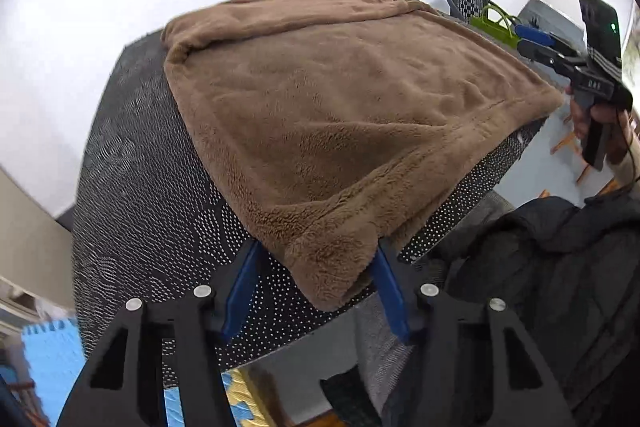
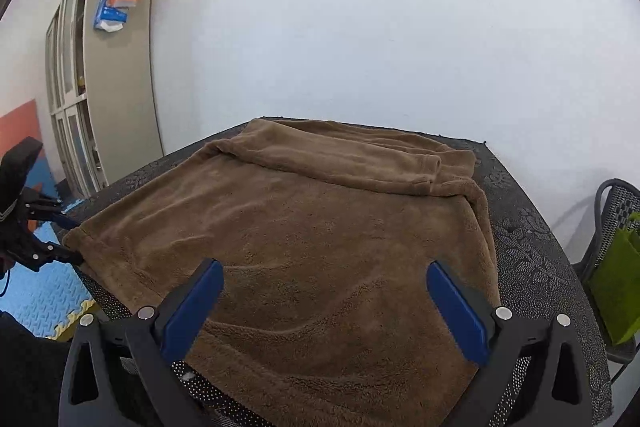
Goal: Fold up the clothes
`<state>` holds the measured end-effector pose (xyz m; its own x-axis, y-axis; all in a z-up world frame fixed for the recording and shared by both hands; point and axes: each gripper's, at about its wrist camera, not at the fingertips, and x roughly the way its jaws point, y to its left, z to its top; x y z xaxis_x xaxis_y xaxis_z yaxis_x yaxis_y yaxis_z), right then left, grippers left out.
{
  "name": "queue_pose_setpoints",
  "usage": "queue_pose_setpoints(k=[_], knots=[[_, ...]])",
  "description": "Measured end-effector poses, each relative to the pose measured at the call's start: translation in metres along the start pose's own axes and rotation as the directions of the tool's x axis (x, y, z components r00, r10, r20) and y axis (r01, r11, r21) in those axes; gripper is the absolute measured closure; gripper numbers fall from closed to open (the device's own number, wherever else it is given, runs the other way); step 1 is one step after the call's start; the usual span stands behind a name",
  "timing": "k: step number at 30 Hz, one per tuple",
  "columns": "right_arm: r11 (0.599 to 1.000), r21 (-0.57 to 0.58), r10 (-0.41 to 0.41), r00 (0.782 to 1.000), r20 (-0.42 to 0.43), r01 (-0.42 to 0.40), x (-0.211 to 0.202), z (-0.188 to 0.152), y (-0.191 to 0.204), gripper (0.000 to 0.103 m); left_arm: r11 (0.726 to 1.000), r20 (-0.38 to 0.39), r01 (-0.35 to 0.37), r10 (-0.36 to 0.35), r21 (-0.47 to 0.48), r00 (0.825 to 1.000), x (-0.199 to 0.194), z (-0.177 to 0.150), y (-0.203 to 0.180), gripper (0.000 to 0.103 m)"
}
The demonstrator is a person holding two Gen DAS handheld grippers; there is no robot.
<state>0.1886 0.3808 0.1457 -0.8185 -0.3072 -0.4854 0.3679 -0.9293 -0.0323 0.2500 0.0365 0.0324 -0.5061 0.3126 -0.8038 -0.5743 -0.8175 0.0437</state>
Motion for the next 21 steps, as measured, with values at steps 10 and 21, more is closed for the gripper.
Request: queue_pose_setpoints(k=[10,21], knots=[[0.98,0.058,-0.191,0.981,0.043,0.188,-0.035,-0.023,-0.015,0.0,0.984,0.103,-0.161,0.169,-0.075,0.98,-0.003,0.002,-0.012,0.042],[0.956,-0.139,-0.272,0.959,-0.079,0.259,-0.068,-0.066,0.002,0.025,0.966,0.203,-0.143,0.187,-0.216,0.961,-0.013,0.017,0.01,0.042]])
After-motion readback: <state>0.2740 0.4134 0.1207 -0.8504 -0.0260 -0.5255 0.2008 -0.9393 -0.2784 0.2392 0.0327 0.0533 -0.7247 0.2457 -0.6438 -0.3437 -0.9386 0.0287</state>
